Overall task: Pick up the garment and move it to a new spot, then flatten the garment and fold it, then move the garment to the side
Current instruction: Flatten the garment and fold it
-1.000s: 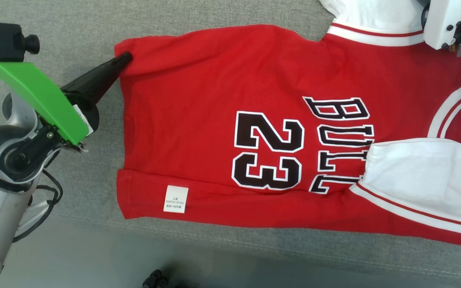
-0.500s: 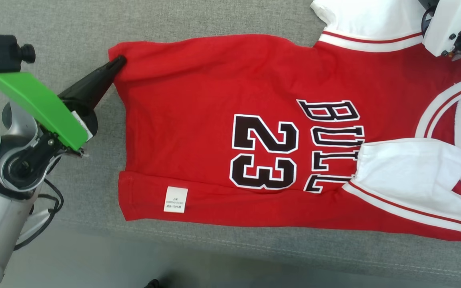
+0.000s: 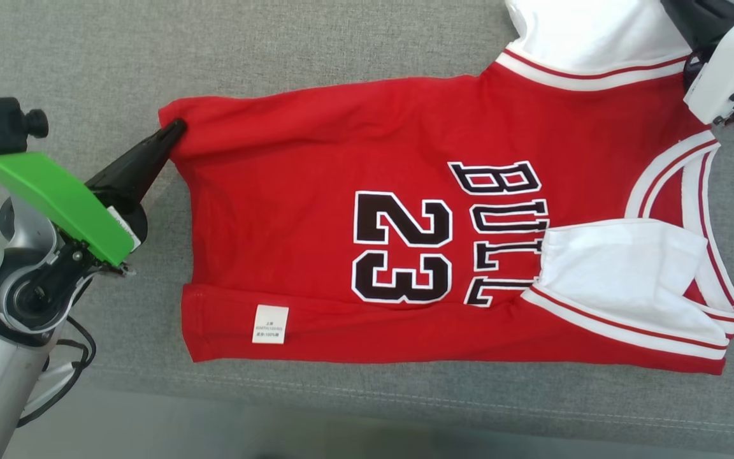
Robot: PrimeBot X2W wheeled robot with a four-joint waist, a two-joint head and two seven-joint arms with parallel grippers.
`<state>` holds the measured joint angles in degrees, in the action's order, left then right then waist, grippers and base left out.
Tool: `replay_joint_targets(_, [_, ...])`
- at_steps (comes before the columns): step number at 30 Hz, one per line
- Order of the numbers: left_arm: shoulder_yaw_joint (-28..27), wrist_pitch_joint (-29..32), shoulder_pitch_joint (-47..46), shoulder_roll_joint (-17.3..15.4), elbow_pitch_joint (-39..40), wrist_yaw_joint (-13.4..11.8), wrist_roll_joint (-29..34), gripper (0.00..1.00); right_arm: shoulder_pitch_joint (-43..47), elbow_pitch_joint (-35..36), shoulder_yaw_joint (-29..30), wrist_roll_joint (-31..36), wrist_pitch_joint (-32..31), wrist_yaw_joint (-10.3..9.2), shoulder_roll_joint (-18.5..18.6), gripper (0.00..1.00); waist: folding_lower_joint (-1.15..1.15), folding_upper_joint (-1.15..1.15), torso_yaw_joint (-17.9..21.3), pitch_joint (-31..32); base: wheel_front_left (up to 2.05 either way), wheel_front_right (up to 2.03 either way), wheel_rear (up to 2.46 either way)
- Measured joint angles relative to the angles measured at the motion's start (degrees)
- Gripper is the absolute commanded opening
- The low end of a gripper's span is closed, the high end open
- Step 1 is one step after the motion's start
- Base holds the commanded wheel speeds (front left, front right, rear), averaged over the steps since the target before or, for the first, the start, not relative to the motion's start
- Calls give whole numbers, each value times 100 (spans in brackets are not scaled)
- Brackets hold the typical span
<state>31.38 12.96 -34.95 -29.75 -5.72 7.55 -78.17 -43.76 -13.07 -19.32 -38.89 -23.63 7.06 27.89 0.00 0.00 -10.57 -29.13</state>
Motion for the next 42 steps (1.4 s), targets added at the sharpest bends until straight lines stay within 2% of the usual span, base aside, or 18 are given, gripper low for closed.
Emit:
replay_joint_targets(13, [25,-277,268,-91,-20,0,-18,0,612,421,-2,-235,247,0,16,0,0,0,101,350,0,0,0])
replay_joint_targets(28, [31,-676,1070,-339,27,0,-283,0,1918,1023,109,-468,474,-3,120,0,0,0,240,825,0,0,0])
replay_joint_targets(42, [81,-857,1377,-424,276,0,-319,0,2152,1700,397,-512,500,-171,406,0,0,0,373,950,0,0,0])
